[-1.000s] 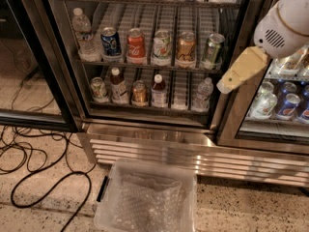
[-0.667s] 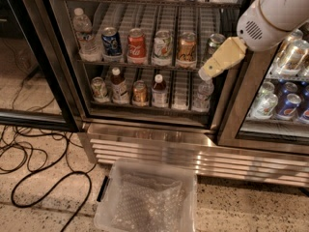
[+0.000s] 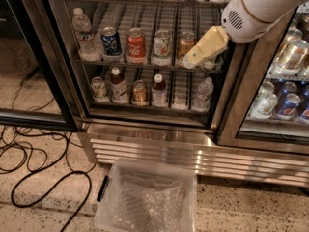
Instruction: Pick redbull can from top shelf of fridge
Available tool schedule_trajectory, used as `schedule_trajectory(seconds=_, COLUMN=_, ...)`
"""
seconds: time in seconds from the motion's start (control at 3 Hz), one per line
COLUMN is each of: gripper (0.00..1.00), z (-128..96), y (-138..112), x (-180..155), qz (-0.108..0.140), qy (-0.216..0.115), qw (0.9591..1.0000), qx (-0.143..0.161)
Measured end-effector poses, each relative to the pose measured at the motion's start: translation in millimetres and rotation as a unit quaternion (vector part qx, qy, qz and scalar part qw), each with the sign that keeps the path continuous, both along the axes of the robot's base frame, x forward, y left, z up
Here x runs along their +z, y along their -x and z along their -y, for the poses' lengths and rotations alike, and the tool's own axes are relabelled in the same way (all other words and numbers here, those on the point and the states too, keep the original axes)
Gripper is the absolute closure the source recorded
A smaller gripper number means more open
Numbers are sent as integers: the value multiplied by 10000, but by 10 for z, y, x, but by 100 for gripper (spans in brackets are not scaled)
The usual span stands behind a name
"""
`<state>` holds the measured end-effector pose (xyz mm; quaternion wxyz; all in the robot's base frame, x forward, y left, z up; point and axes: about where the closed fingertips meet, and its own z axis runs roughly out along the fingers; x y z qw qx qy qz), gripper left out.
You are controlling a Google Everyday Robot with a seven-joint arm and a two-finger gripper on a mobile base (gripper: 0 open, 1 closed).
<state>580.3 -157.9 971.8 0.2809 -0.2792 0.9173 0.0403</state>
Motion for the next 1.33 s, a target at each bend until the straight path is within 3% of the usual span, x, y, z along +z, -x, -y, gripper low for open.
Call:
schedule_trajectory(seconds=0.33, gripper=0, z=-65, y=-21, x=-29, qz=86, qy=-27, qw=10000, qx=7)
schedule_trajectory(seconds=1.0, gripper=0, z=-472, y=-449, x=3, qz=585, qy=-515, qw=9965, qx=-314)
schedule_trajectory(seconds=1.33, gripper=0, z=-473, y=-449, x=3, qz=586, qy=-516, qw=9965, qx=-314)
